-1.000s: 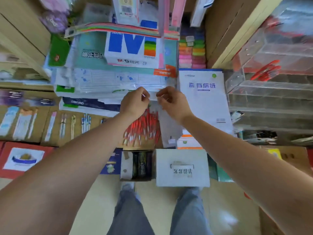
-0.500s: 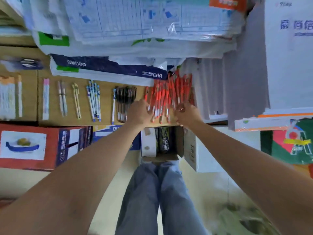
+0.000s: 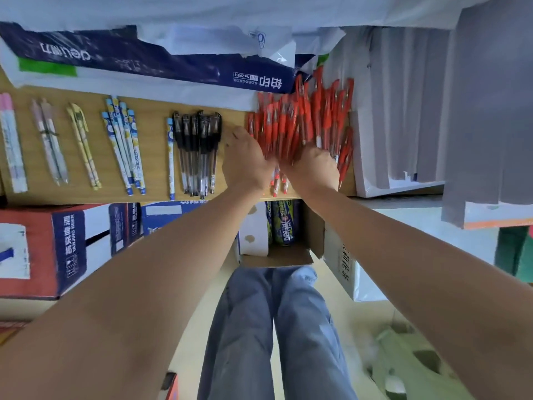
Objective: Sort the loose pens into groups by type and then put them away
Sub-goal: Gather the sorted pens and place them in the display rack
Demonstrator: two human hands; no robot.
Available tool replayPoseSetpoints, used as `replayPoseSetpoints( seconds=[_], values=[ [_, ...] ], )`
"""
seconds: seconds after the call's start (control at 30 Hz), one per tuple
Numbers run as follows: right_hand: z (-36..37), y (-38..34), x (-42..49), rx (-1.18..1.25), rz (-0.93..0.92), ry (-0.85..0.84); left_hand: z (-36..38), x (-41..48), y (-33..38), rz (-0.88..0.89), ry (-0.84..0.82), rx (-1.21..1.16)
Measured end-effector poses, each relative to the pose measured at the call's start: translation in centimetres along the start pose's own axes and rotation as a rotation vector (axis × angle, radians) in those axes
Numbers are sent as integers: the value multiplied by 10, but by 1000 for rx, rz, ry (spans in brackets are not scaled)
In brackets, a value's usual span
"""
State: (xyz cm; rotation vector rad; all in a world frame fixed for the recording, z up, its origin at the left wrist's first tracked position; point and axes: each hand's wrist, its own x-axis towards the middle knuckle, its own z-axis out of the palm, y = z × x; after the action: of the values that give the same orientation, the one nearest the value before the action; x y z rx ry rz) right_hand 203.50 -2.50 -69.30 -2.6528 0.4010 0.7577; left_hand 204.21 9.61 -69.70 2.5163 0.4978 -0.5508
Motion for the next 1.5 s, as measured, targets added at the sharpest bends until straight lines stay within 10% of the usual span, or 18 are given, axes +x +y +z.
replayPoseSetpoints(
  seconds=[0.37, 0.93, 1.5],
  values=[
    [-5, -4, 6, 18, -30, -20, 5, 11, -4, -15, -137, 20],
    [-8, -20, 9, -111, 55, -85, -12, 2, -37, -265, -330, -779],
    [-49, -16, -14, 527, 115, -428, -51, -19, -20, -237, -432, -803]
  ],
)
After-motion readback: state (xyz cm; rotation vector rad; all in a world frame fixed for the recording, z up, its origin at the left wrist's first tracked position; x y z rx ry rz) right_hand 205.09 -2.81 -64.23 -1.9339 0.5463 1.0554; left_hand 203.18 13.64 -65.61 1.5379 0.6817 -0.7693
